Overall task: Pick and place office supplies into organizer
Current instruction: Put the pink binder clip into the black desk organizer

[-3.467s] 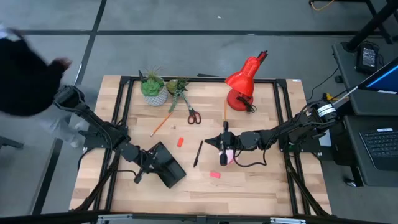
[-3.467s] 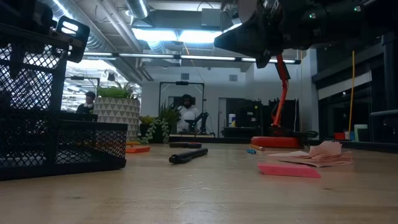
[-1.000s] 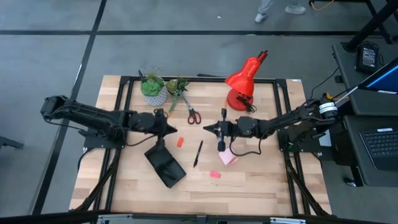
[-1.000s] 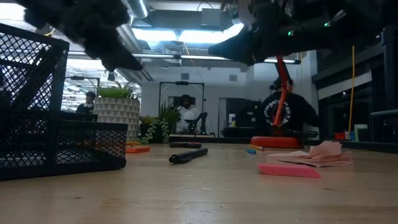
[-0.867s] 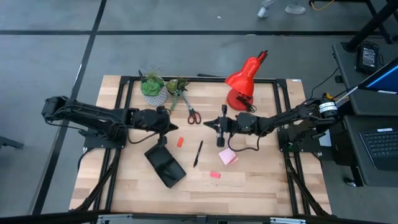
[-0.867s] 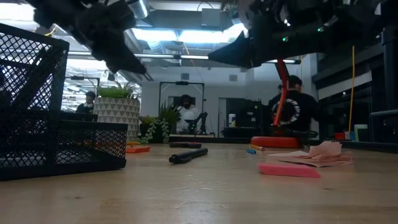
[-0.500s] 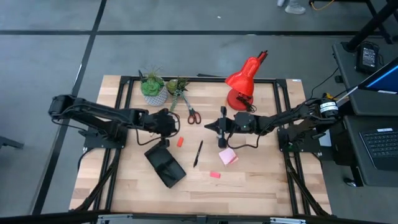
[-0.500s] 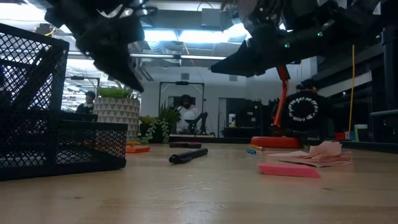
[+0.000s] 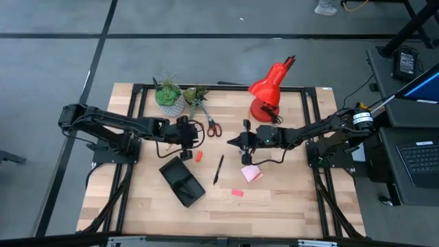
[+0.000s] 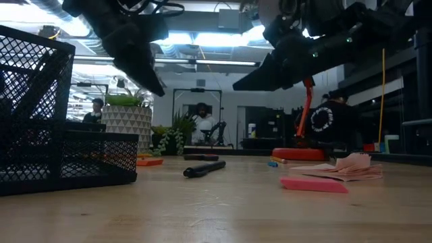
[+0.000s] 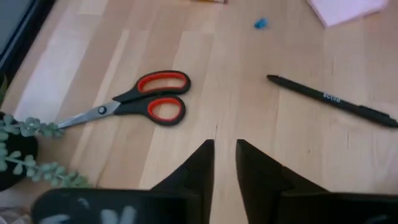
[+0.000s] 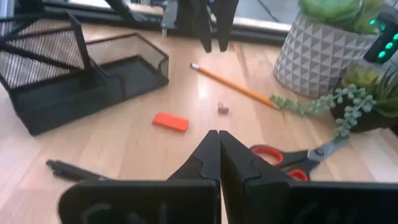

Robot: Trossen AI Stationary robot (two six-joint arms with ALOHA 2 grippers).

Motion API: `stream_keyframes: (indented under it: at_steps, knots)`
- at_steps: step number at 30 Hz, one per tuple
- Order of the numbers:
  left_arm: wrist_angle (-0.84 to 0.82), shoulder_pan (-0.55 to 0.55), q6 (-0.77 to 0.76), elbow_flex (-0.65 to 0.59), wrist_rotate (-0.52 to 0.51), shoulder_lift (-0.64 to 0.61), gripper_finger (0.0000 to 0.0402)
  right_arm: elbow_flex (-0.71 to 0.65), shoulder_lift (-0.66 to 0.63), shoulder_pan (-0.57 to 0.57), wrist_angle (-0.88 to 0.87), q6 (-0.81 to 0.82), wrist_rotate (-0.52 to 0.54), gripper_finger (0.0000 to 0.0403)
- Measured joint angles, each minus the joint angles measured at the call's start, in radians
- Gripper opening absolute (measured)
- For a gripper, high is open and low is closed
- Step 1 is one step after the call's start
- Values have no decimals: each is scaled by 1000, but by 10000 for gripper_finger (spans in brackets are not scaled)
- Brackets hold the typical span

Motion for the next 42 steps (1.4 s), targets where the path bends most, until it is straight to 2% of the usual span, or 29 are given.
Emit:
stream_keyframes:
  at_steps: [6,13,23,34,42]
  knots:
    - [-43,0,9,0,11,46,113,0,0,0,-7,3,-5,0]
    - [-49,25,34,0,20,129,138,0,0,2,-8,60,-5,0]
    - [-107,121,83,0,60,231,141,0,0,38,-24,73,-6,0]
    - [-100,132,124,0,68,241,141,0,0,40,-32,50,-5,0]
    - [-91,153,126,-1,63,295,141,0,0,39,-26,45,-5,0]
